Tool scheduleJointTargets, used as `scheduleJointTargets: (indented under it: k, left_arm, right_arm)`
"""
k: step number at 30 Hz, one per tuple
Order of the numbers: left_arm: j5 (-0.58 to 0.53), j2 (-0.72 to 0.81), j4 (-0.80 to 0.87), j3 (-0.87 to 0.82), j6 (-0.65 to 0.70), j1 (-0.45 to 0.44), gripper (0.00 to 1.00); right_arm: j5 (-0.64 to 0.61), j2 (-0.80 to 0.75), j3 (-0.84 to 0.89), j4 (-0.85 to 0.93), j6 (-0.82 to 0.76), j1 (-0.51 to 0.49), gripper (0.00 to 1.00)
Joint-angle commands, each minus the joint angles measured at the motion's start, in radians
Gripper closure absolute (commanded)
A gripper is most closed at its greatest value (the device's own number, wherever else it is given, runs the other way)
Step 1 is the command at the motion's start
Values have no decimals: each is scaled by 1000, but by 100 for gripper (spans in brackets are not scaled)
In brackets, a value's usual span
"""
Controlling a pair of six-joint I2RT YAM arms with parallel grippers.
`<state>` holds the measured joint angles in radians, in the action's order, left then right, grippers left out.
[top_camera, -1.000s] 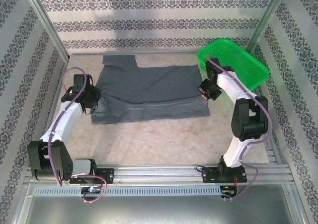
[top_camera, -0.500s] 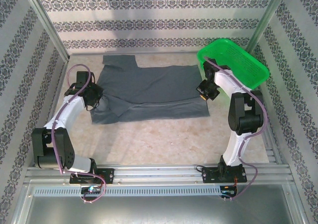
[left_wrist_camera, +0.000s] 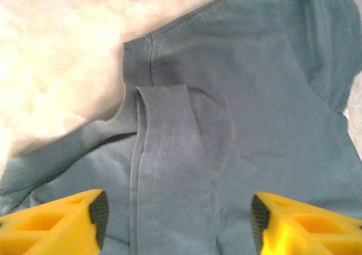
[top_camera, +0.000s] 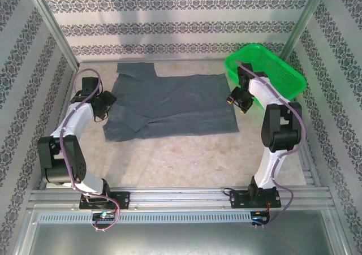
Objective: Fold and stack the t-shirts
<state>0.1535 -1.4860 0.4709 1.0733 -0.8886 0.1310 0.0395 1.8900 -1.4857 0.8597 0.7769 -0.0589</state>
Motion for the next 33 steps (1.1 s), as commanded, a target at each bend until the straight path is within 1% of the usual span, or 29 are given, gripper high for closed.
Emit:
scheduleJointTargets:
  k: [1, 3, 5, 7, 9, 13, 17, 20, 23, 26, 27, 29, 30, 32, 33]
  left_arm:
    - [-14, 132, 128, -114, 28, 20, 41]
    - [2, 202, 148, -214, -7, 37, 47]
    - [15, 247, 155, -290, -32, 52, 50]
    - [32, 259, 140, -341, -47, 67, 52]
    - [54, 248, 108, -369, -62, 76, 51]
    - [69, 181, 27, -392, -77, 92, 50]
    - [63, 84, 0, -376, -59, 98, 51]
    - [58, 47, -57, -371, -61, 99, 59]
    - [65, 12, -83, -347, -65, 98, 70]
    - [57, -16, -89, -330, -61, 99, 79]
    - [53, -20, -92, -326, -57, 99, 85]
    - [45, -28, -94, -320, -53, 99, 95]
    - [37, -28, -89, -315, -50, 99, 99]
    - [13, -26, -66, -301, -39, 101, 100]
    - [-5, -18, -47, -292, -31, 101, 100]
  right_arm:
    - [9, -132, 122, -19, -90, -5, 42]
    - [38, -204, 236, -55, -106, -5, 42]
    - [53, -264, 330, -85, -107, -5, 41]
    - [64, -303, 403, -112, -101, -3, 40]
    - [83, -310, 449, -138, -96, 1, 40]
    - [109, -278, 473, -161, -88, 10, 40]
    - [115, -233, 487, -188, -72, 16, 40]
    - [114, -197, 483, -198, -64, 16, 43]
    - [96, -159, 463, -186, -55, 16, 47]
    - [94, -126, 437, -185, -44, 16, 54]
    - [92, -114, 427, -183, -41, 15, 58]
    - [84, -93, 405, -175, -38, 13, 71]
    - [77, -86, 395, -171, -37, 13, 80]
    - [58, -85, 382, -161, -34, 9, 97]
    - [48, -91, 377, -153, -34, 6, 100]
